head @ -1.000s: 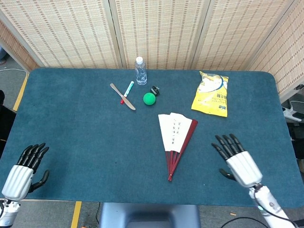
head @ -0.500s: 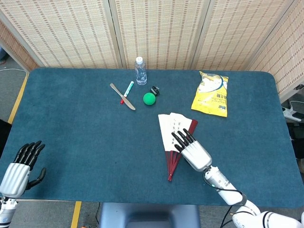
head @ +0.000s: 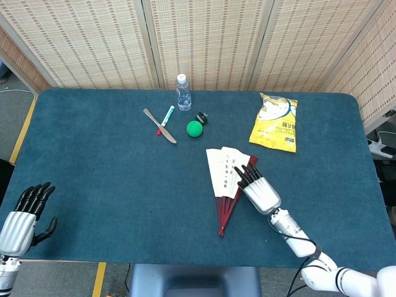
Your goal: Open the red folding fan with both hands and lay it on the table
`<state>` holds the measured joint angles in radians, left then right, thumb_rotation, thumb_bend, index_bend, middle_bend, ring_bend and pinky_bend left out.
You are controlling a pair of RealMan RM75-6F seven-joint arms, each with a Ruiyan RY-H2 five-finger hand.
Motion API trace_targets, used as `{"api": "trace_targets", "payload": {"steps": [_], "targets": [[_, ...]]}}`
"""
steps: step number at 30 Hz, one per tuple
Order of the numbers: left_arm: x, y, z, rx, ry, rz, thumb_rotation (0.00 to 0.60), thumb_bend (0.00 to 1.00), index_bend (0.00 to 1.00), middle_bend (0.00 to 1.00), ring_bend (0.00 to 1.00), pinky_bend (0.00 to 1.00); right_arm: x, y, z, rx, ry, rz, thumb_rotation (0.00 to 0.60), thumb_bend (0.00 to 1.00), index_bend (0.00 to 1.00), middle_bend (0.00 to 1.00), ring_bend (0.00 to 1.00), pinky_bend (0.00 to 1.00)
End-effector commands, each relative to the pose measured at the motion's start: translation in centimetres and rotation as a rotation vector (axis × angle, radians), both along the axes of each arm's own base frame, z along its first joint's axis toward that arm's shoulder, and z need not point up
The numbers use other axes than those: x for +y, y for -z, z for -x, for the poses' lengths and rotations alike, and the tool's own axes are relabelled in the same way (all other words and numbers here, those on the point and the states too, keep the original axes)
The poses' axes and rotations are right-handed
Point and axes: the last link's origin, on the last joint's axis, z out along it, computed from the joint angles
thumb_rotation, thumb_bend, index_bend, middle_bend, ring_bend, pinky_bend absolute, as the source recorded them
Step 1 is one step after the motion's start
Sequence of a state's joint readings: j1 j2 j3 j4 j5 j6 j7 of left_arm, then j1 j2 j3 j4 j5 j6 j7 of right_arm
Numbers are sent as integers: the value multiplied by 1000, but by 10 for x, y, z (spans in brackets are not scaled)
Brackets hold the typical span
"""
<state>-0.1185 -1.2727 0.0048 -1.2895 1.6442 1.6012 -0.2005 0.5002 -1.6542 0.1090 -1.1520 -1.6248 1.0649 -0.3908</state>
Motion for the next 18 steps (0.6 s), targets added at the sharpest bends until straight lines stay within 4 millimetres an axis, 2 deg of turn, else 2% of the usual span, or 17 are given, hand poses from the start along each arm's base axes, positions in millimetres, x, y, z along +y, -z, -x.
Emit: {"api": "trace_targets", "payload": {"steps": [1, 12, 18], "targets": [[0, 0, 0, 1, -1, -1, 600, 456, 0, 0, 0, 58, -4, 13, -1, -10, 6, -2, 600, 240, 370, 0, 0, 0], [5, -4, 5, 32, -22, -25, 600, 456, 0, 0, 0, 59, -13, 33, -9, -42, 8, 12, 600, 250, 411, 0, 0, 0], [7, -5, 7, 53, -27, -39, 600, 458, 0, 0, 0, 59, -14, 38, -11, -63, -6, 42, 600, 278, 496, 0, 0, 0]]}}
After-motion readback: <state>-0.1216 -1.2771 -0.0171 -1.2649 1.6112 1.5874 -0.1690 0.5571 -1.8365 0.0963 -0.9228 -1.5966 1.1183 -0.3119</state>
